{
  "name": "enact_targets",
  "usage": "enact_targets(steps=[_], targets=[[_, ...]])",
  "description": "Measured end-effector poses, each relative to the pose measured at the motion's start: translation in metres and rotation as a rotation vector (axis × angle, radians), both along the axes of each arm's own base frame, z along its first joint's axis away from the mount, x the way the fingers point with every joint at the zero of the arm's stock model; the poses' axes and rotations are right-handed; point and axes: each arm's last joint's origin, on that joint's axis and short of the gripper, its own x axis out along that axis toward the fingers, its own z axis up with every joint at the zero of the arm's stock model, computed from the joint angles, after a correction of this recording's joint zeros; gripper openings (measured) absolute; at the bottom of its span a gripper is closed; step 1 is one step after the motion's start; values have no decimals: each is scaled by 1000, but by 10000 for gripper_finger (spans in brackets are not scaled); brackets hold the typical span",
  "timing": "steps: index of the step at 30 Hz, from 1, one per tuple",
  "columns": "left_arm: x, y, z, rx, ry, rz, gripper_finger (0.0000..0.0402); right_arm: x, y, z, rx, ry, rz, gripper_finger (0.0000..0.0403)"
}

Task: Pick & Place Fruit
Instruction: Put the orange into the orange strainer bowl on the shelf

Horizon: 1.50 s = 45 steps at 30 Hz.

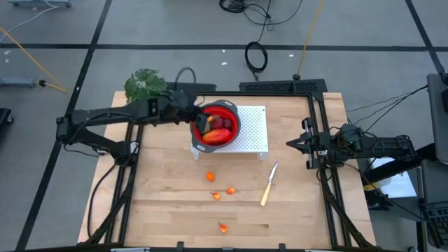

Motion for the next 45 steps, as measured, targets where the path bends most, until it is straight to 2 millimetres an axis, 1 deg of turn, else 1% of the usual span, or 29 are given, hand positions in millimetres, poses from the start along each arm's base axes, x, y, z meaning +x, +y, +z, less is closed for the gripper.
enact_targets(steps=[2, 4, 6, 8, 10, 12, 17, 19, 24, 32, 33, 38, 41, 45], targets=[[-2, -1, 20, 11, -22, -8, 199, 0, 0, 0, -1, 0, 0, 0], [-5, -7, 38, -10, -32, -34, 200, 0, 0, 0, 0, -1, 2, 0], [-8, -17, 56, -46, -67, -65, 200, 0, 0, 0, 0, 0, 3, 0], [-8, -32, 68, -64, -103, -113, 199, 0, 0, 0, 1, -1, 3, 0], [-6, -50, 72, -81, -119, -172, 194, 0, 0, 0, 1, 0, 3, 0], [-5, -69, 72, -108, -124, -215, 184, 0, 0, 0, 1, -1, 3, 0], [-7, -114, 70, -161, -146, -225, 149, 0, 0, 0, -1, -1, 3, 0], [-5, -133, 65, -168, -139, -215, 133, 0, 0, 0, -1, 0, 3, 0], [2, -169, 50, -198, -126, -191, 90, 0, 0, 0, -2, -1, 4, 0], [29, -215, 9, -232, -36, -222, 9, 0, 0, 0, -2, 0, 3, 0], [32, -219, 4, -232, -30, -230, 5, 0, 0, 0, -2, 0, 4, 0], [48, -238, -21, -265, -7, -213, 9, 0, 0, 0, -2, 0, 4, 0], [55, -245, -38, -351, 19, -149, 2, 0, 0, 0, 0, 0, 4, 0], [64, -253, -60, -505, 52, -41, 6, 0, 0, 0, 0, 1, 4, 0]])
